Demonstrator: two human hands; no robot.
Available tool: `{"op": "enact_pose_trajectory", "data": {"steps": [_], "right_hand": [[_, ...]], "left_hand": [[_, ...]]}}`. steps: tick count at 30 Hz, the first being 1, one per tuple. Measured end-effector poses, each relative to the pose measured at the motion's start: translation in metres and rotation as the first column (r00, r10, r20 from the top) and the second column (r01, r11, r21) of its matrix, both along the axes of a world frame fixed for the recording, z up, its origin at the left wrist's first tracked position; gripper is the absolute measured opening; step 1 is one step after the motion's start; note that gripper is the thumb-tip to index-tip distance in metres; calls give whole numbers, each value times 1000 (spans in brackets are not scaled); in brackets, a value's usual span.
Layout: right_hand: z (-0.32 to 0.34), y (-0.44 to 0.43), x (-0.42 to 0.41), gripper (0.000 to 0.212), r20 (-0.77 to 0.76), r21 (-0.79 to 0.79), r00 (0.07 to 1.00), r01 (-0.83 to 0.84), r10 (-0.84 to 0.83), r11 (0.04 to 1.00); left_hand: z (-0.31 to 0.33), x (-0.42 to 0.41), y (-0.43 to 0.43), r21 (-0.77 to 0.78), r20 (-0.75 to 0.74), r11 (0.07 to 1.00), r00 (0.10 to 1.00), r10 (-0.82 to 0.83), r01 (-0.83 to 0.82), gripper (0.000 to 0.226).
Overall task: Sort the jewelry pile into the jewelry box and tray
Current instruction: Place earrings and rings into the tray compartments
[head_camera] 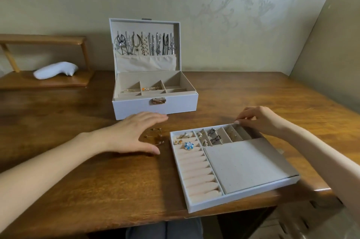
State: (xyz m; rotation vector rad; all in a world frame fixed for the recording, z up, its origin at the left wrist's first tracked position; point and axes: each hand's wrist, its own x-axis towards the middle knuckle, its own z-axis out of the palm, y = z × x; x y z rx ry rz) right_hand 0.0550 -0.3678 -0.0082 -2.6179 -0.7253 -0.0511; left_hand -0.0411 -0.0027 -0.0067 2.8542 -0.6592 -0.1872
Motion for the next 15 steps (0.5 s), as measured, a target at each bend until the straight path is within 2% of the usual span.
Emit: {"op": "enact_pose_trajectory", "data": {"steps": [2,5,10,13,15], "right_hand": [[10,-3,-1,4,-59,-77,998,-31,27,997],[18,-2,-6,2,-122,-135,992,-25,9,990],[15,7,-2,18,-59,-191,996,58,-70,980],[18,1,2,22,-55,-207,991,110,-124,972],[19,-4,7,21,-43,-222,983,163,-176,961]], "left_hand": [[-9,-4,1,50,3,999,1000,-13,13,86],[-16,-10,7,89,18,994,998,57,-59,87],[-23,-25,26,82,-11,983,986,167,-165,92],[-21,-29,40,-35,-24,986,986,164,-165,93],[-16,-32,46,-148,37,976,985,170,-163,90]]}}
